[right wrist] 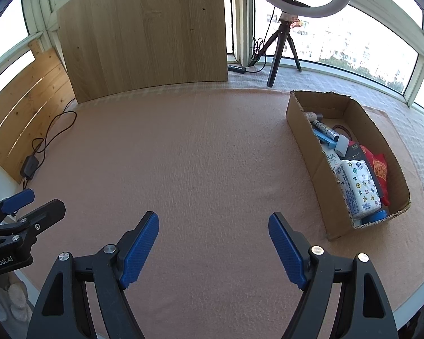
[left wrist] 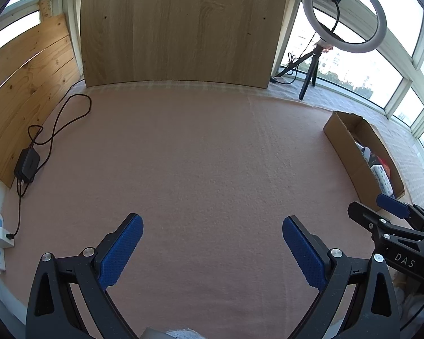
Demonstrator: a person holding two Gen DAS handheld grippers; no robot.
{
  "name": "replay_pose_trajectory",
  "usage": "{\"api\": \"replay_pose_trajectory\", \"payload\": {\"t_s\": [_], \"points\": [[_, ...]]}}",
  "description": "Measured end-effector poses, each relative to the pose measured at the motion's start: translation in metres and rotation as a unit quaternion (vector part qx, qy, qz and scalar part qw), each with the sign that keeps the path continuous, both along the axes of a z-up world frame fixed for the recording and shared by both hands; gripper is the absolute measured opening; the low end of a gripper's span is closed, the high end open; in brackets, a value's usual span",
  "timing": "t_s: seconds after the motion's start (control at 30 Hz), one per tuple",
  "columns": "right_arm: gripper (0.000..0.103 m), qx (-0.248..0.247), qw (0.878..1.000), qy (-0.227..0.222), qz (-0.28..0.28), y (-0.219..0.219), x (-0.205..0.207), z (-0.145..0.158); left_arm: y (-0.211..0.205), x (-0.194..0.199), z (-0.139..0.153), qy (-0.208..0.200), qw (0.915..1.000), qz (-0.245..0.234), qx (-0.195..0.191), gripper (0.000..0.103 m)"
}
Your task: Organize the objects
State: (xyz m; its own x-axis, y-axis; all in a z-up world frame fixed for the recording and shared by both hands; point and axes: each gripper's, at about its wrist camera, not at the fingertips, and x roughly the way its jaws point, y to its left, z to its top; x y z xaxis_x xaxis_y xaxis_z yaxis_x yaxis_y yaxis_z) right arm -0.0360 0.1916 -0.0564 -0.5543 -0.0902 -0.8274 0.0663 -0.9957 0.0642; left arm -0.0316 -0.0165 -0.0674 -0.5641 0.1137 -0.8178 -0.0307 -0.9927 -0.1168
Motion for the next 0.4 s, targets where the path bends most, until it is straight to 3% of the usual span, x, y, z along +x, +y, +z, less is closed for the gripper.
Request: {"api": "replay_pose_trajectory", "payload": {"t_s": [0.4], "points": [[0.077, 0.002, 1.0, -0.006, -0.002, -0.0008, -0.0012, -0.0042, -0.0013, -0.002, -0.0045, -0.003, 1.0, -0.002, -0.005, 0.101]]}}
